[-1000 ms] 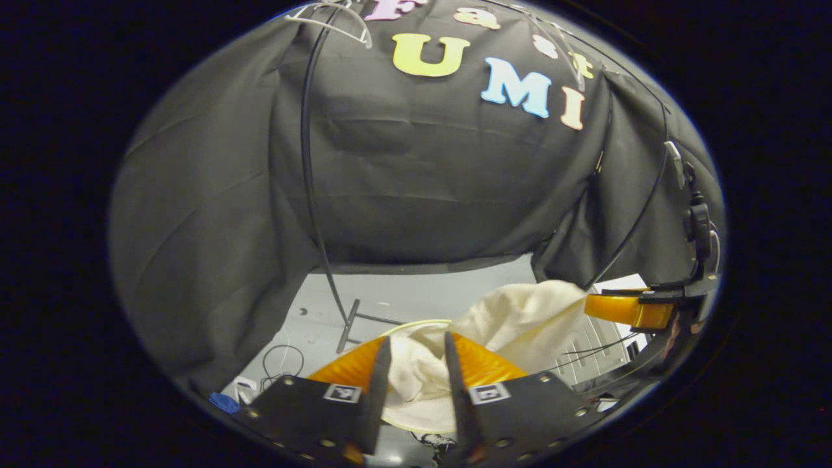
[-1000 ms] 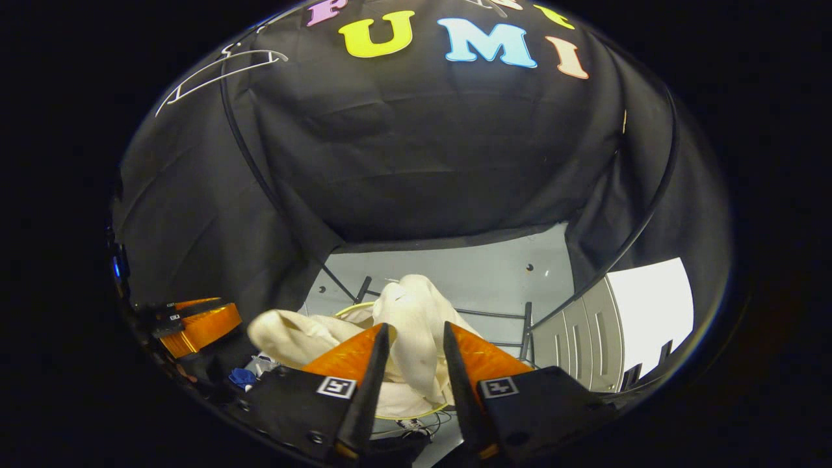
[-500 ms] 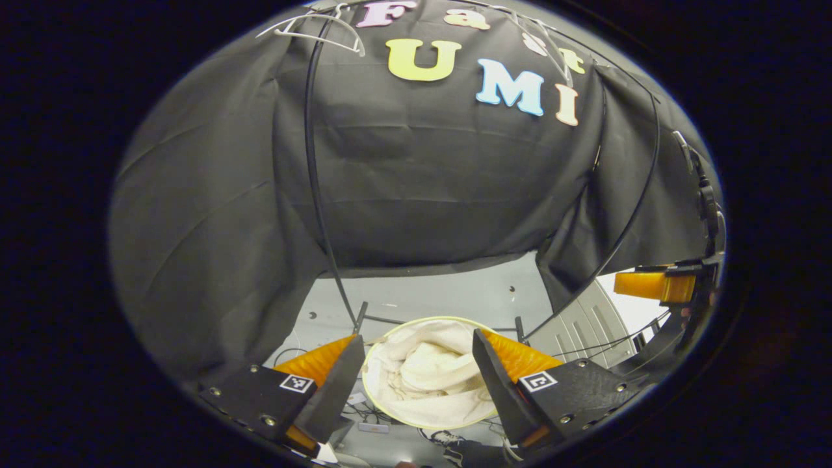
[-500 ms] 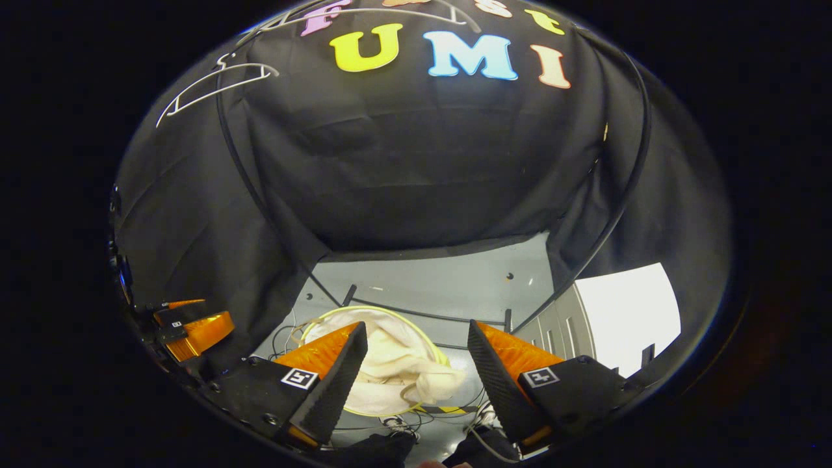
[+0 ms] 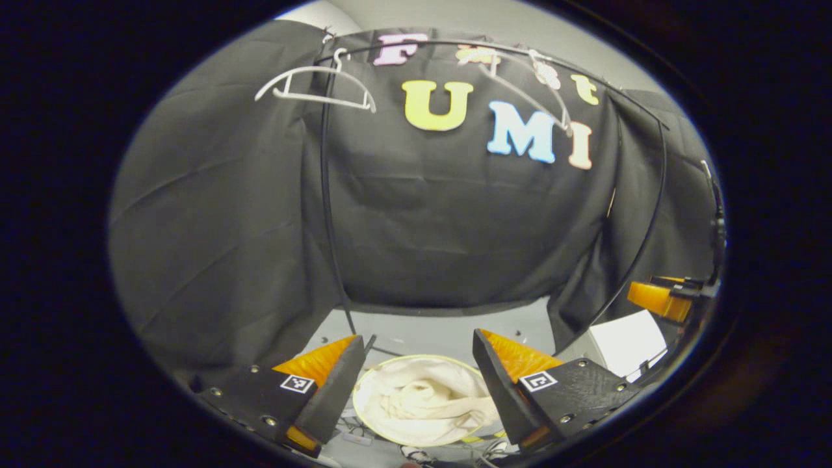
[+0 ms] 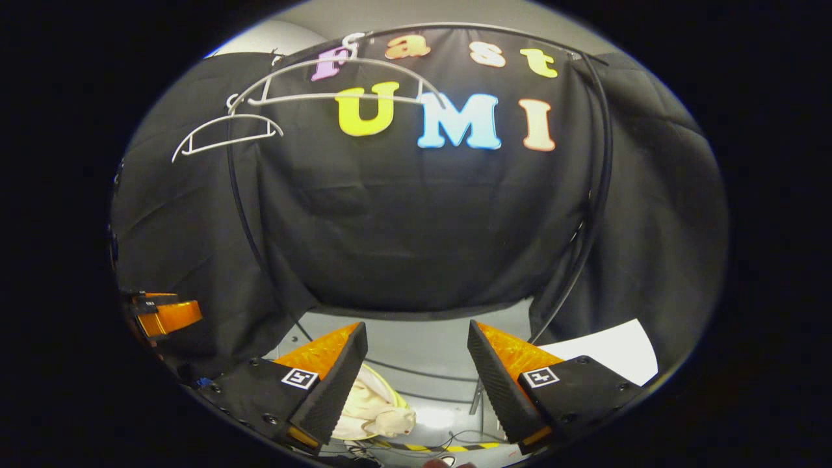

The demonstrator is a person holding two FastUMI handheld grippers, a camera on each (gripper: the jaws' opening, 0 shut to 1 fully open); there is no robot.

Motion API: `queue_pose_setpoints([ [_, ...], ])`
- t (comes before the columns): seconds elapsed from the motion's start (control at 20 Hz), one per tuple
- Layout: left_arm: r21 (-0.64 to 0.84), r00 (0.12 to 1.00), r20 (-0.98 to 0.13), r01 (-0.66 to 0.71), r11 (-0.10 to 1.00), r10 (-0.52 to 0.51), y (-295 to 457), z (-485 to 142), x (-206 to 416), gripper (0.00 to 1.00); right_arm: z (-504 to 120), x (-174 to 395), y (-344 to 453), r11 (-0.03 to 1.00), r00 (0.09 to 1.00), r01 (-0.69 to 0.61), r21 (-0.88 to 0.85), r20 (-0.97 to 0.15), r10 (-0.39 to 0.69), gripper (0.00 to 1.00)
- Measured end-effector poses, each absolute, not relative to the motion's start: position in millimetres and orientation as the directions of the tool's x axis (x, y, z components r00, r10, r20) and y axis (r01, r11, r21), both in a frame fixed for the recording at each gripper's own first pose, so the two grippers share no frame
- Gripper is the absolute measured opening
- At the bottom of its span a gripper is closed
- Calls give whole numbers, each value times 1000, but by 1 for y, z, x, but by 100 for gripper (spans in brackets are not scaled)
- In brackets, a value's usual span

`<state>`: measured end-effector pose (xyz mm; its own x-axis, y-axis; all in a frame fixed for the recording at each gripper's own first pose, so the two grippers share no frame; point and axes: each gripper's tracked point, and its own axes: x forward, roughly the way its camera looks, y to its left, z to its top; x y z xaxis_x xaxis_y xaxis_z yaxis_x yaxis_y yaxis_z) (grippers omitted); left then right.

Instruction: Grasp the clothes on the hanger with both hands and then place them into the laundry hamper below.

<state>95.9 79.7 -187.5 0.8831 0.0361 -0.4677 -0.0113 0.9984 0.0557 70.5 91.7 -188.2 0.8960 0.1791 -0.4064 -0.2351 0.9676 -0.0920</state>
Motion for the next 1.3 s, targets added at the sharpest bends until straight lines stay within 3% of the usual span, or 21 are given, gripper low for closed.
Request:
queue_pose_setpoints([
  [0.25,133,957,-286,-21,991,58,20,-76,89,99,-126,71,48,973,953,-204,-105,-248,174,94],
  [0.3,131,967,-248,-18,991,51,5,-55,92,99,-113,74,38,975,962,-193,-111,-219,165,98],
  [0.35,125,978,-204,-14,992,40,-9,-33,90,99,-101,76,28,977,969,-179,-119,-193,154,93],
  [0.45,100,993,-117,-5,995,17,-35,14,91,99,-74,78,12,980,982,-155,-128,-133,138,98],
  [0.5,91,998,-69,0,996,6,-44,37,86,99,-60,78,5,981,986,-145,-127,-101,133,94],
  [0.75,13,996,89,-30,999,29,-72,99,38,99,7,71,-23,983,987,-144,-113,52,151,98],
  [0.85,-39,989,142,-42,998,47,-74,115,25,99,24,62,-33,984,983,-152,-91,86,160,94],
  [0.9,-50,985,160,-54,997,61,-74,118,17,98,25,57,-38,984,982,-160,-72,91,166,98],
  [1.1,-32,974,158,-162,986,165,-56,110,-33,98,9,44,-55,984,982,-178,-17,60,179,94],
  [1.15,-27,977,147,-154,988,157,-58,107,-40,98,6,41,-60,985,983,-172,-19,62,173,98],
  [1.3,36,984,111,-147,989,142,-57,89,-53,98,1,39,-57,988,984,-156,-15,86,157,97],
])
